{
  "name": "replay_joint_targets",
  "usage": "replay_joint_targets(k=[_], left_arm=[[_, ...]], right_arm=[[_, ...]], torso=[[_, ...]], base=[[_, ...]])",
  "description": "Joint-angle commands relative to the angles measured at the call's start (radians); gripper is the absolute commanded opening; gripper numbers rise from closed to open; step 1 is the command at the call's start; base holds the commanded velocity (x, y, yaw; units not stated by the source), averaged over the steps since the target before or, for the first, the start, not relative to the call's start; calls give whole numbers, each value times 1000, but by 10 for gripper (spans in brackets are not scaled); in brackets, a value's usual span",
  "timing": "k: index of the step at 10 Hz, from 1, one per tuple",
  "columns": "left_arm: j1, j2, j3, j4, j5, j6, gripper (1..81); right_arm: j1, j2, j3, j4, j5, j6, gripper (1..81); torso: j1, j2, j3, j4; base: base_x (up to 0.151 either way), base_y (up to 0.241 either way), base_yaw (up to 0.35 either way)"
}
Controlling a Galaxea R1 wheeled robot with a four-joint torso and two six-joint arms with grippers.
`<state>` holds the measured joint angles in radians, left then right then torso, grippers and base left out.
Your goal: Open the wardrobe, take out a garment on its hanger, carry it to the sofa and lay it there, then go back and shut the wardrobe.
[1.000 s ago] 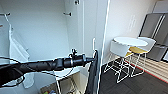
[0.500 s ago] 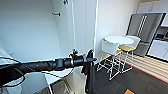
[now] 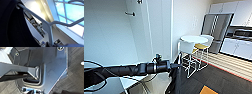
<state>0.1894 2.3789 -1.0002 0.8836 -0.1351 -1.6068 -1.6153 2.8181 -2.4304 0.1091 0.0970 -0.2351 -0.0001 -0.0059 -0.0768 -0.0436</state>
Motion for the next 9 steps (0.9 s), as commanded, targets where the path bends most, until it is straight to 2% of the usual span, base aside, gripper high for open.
replay_joint_targets(k=[1,9], left_arm=[[-118,-35,61,47,-29,13,10],[-100,-64,103,75,-27,13,10]], right_arm=[[30,-15,4,4,-62,0,811],[25,-15,8,3,-60,0,811]], torso=[[0,0,0,0],[0,0,0,0]], base=[[0,0,-233],[0,0,-234]])
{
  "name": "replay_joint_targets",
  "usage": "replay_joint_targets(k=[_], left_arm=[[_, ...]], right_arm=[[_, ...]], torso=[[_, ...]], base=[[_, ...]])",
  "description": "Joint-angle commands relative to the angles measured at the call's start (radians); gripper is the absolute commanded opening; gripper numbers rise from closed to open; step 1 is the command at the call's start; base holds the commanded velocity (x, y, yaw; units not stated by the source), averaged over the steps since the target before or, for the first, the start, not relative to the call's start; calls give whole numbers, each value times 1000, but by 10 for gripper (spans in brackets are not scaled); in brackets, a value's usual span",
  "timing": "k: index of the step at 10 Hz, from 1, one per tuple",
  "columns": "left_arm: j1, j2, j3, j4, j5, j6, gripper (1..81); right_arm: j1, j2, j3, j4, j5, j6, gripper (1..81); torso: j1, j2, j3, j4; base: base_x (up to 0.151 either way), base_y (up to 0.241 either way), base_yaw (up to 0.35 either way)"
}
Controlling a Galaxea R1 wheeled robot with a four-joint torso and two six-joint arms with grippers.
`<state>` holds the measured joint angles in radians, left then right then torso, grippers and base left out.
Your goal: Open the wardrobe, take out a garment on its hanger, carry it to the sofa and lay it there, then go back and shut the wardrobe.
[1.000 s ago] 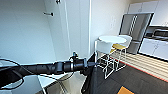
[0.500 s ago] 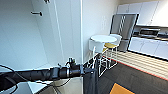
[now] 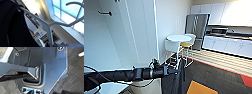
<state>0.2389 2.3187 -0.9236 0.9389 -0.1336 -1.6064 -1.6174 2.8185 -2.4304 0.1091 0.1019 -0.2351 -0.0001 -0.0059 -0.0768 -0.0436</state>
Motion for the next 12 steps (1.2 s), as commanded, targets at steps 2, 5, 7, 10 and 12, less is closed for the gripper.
replay_joint_targets(k=[2,5,7,10,12], left_arm=[[-146,-5,35,21,-29,14,10],[-117,-11,68,57,-27,13,10],[-112,-11,72,66,-27,13,10],[-112,-11,72,69,-27,13,10],[-112,-10,69,69,-27,13,10]], right_arm=[[27,-12,4,3,-65,0,811],[29,-12,4,4,-65,0,811],[27,-12,4,4,-65,0,811],[29,-11,4,4,-65,0,811],[29,-11,4,4,-65,0,811]], torso=[[0,0,0,0],[0,0,0,0],[0,0,0,0],[0,0,0,0],[0,0,0,0]], base=[[0,0,-235],[0,0,-235],[0,0,-236],[0,0,-236],[0,0,-236]])
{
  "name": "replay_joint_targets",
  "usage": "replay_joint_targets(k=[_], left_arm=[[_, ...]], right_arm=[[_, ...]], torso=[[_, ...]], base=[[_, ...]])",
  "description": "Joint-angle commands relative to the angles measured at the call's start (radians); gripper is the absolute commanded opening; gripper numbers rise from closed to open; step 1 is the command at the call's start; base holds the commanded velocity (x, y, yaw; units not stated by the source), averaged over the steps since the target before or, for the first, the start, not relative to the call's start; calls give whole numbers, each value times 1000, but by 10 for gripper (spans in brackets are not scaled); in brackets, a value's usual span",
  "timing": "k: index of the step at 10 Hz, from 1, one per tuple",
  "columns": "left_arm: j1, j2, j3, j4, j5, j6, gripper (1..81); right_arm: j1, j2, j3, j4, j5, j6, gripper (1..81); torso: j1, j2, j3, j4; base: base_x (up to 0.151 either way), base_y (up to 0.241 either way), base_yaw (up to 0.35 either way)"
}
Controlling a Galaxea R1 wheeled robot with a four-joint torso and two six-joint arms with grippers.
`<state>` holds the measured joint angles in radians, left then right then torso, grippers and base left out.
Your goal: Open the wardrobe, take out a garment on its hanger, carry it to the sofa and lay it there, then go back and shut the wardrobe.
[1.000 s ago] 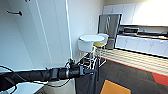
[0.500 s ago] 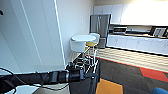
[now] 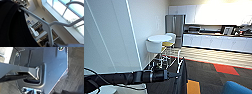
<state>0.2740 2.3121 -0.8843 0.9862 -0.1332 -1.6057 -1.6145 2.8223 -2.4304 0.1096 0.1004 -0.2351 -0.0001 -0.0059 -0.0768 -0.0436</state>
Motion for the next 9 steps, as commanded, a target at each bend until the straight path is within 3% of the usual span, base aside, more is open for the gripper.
replay_joint_targets(k=[1,9], left_arm=[[-147,0,28,22,-28,12,10],[-147,11,34,31,-28,13,10]], right_arm=[[26,-15,2,4,-65,0,811],[23,-12,2,2,-64,0,811]], torso=[[0,0,0,0],[0,0,0,0]], base=[[0,0,-236],[0,0,-237]])
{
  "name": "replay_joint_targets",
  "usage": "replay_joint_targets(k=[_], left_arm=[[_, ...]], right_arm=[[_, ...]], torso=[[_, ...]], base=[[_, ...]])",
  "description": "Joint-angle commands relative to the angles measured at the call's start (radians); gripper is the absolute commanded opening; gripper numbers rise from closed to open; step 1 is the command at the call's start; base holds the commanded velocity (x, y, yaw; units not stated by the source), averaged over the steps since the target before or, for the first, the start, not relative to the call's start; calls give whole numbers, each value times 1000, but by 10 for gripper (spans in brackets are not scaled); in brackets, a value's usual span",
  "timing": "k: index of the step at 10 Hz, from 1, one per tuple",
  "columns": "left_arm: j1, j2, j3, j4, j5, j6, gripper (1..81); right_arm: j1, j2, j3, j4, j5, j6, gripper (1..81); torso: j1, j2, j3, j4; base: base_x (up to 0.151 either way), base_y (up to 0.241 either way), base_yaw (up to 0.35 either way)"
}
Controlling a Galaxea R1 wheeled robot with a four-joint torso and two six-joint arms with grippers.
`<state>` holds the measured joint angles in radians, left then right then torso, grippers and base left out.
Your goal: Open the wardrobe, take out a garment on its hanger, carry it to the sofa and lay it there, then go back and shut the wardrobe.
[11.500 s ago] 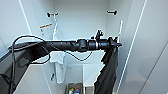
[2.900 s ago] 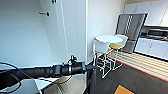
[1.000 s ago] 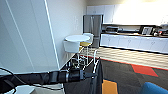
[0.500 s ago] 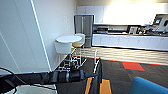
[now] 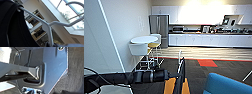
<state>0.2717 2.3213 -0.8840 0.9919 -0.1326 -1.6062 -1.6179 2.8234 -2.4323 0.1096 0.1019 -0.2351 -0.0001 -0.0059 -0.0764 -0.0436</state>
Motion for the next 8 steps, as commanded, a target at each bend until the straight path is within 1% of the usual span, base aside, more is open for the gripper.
replay_joint_targets(k=[1,4,5,8], left_arm=[[-145,3,34,25,-29,14,10],[-145,4,36,40,-29,12,10],[-144,4,36,44,-29,12,10],[-127,1,36,47,-29,12,10]], right_arm=[[29,-8,4,-2,-65,0,811],[29,-2,4,-8,-64,-1,811],[31,0,4,-10,-45,-1,811],[32,0,3,-11,-42,-1,811]], torso=[[0,0,0,0],[0,0,0,0],[0,0,0,0],[0,0,0,0]], base=[[0,0,-237],[0,0,-237],[0,0,-238],[0,0,-239]])
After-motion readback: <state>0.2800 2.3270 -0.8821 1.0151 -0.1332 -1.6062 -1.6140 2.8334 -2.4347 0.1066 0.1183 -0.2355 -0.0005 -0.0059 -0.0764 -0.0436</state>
